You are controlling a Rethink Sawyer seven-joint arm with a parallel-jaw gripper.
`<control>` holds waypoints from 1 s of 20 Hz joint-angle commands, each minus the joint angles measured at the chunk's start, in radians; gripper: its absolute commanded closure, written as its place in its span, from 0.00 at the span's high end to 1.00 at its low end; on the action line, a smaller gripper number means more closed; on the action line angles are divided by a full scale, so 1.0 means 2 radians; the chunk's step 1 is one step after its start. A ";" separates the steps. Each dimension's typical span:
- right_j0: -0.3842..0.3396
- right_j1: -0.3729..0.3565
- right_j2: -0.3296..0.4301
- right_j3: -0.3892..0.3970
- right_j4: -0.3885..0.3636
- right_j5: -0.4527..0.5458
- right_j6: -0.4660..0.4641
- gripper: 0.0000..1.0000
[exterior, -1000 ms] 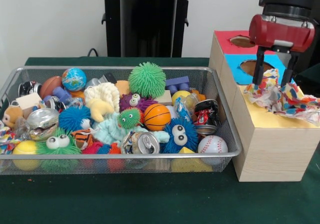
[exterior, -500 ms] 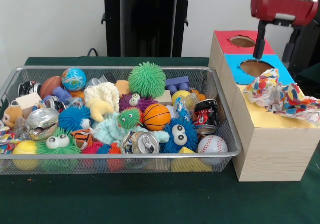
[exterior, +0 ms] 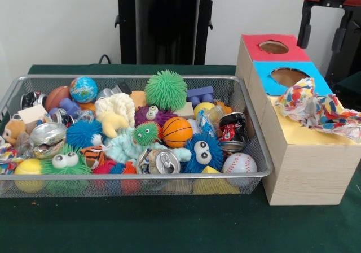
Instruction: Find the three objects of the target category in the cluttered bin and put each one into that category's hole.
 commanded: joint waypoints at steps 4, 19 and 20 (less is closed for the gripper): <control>-0.016 0.015 0.032 -0.014 0.012 0.039 0.103 1.00; -0.114 -0.058 0.080 0.059 -0.025 0.028 -0.015 1.00; -0.122 -0.061 0.084 0.063 -0.029 0.027 -0.022 1.00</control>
